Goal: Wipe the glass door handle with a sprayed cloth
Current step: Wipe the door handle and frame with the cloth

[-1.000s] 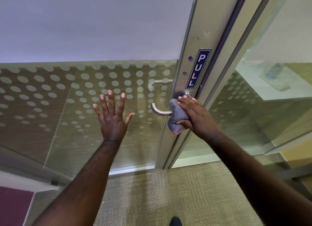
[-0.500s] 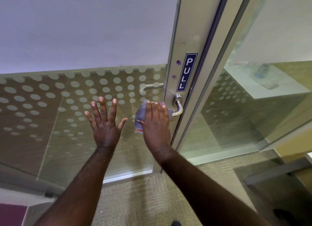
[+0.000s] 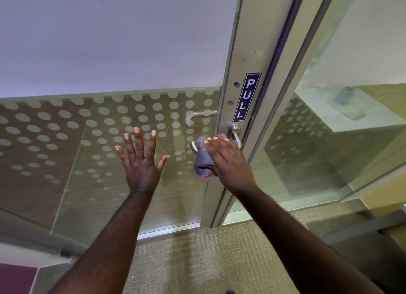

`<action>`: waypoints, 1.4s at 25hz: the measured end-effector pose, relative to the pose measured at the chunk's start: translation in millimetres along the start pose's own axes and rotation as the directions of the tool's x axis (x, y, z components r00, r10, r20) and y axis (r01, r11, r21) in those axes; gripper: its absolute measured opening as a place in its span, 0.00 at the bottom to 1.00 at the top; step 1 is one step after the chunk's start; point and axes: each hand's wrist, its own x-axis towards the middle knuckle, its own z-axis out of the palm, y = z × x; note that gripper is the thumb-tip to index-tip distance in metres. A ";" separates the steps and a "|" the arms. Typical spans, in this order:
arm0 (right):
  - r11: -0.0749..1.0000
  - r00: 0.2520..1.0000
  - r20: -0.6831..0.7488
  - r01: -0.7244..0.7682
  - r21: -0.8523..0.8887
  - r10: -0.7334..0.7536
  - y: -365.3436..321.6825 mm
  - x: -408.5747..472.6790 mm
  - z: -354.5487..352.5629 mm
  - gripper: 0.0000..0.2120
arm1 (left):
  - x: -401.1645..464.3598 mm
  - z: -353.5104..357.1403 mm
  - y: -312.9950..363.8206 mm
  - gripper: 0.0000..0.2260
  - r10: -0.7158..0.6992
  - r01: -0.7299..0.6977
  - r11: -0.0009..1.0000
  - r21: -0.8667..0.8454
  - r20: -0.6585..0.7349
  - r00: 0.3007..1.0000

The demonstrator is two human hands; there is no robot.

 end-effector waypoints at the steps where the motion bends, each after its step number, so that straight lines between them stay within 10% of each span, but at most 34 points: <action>1: 1.000 1.000 0.001 0.014 0.025 -0.014 10.2 -4.4 -2.4 0.25 | 0.2 -0.1 0.1 0.44 -0.001 0.001 1.000 -0.002 0.004 1.000; 9: 0.977 0.993 -0.018 -0.113 0.182 0.118 57.4 -19.5 -32.2 0.23 | 0.2 3.1 -2.0 0.44 -0.010 0.010 1.000 0.010 0.002 1.000; 13: 0.869 0.865 -0.207 -0.386 0.310 0.458 29.5 -14.4 -38.3 0.24 | -0.6 5.6 -3.1 0.41 0.000 0.000 1.000 0.029 -0.007 1.000; 20: 0.823 0.668 -0.492 -0.376 0.425 0.559 6.6 52.5 -47.9 0.27 | -3.4 12.5 -7.3 0.39 0.001 0.002 0.998 0.061 -0.041 0.999; 30: 0.653 0.619 -0.211 -0.724 0.222 0.757 -33.3 120.4 -23.9 0.50 | -3.2 23.6 -12.5 0.39 0.036 -0.026 0.995 0.098 -0.111 0.993; 35: 0.625 0.581 -0.235 -0.747 0.225 0.779 -32.2 123.8 -14.8 0.44 | -3.1 24.5 -13.3 0.39 0.032 -0.024 0.997 0.075 -0.107 0.994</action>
